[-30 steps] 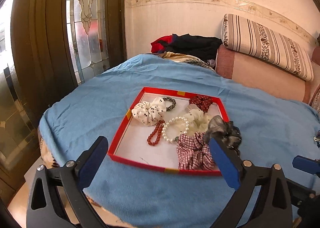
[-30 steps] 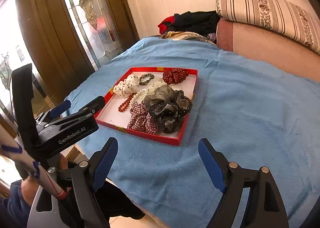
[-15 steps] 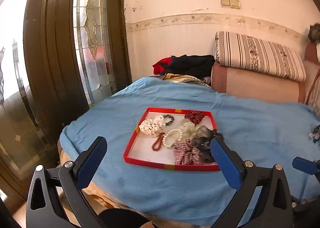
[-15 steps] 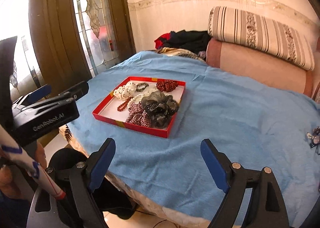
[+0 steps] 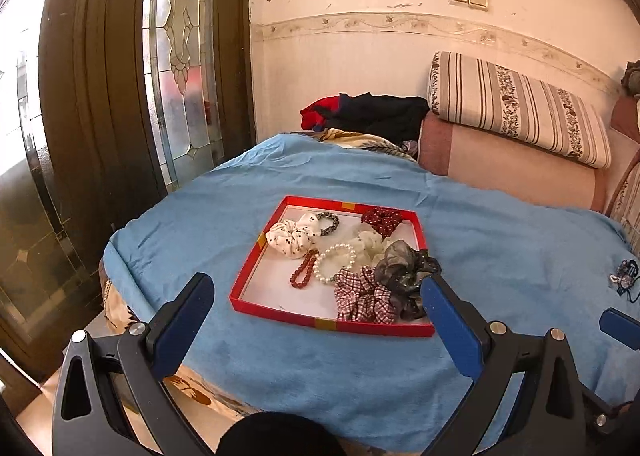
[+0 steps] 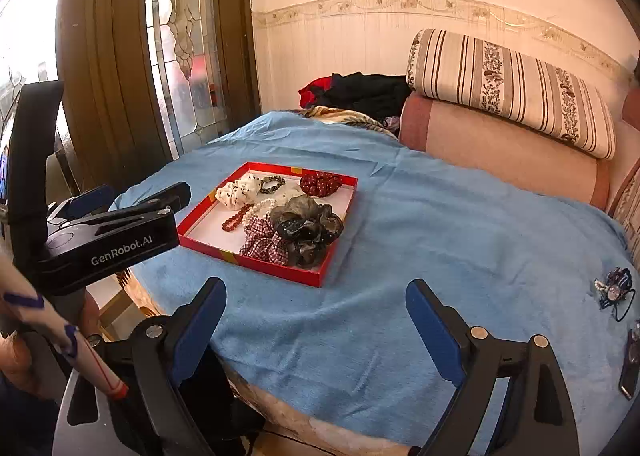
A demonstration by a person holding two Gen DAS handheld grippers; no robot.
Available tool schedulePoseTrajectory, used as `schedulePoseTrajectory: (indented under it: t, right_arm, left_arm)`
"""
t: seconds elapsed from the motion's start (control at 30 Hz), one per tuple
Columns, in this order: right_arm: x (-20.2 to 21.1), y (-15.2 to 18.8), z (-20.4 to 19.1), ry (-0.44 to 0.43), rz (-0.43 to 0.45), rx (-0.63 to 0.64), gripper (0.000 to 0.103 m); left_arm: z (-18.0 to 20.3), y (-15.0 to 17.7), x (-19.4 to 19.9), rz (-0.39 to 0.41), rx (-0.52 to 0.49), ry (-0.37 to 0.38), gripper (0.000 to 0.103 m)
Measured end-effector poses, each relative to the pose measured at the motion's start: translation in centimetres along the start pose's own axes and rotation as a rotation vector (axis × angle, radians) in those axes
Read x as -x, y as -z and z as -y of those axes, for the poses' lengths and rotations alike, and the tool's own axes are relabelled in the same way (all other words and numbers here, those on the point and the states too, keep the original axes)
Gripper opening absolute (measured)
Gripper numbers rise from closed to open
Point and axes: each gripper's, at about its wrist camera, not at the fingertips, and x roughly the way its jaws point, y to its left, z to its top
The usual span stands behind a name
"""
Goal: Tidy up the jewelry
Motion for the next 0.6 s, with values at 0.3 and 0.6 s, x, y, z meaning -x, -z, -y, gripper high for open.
schedulePoseTrajectory:
  t: [0.3, 0.6]
  right_arm:
    - [-1.0, 0.3, 0.1, -0.002, -0.024, -0.004, 0.094]
    - [-1.2, 0.4, 0.3, 0.006, -0.03, -0.01, 0.094]
  left_arm:
    - [-0.3, 0.4, -1.4, -0.041, 0.01, 0.007, 0.103]
    - [0.0, 0.6, -1.9, -0.051, 0.0, 0.005, 0.103]
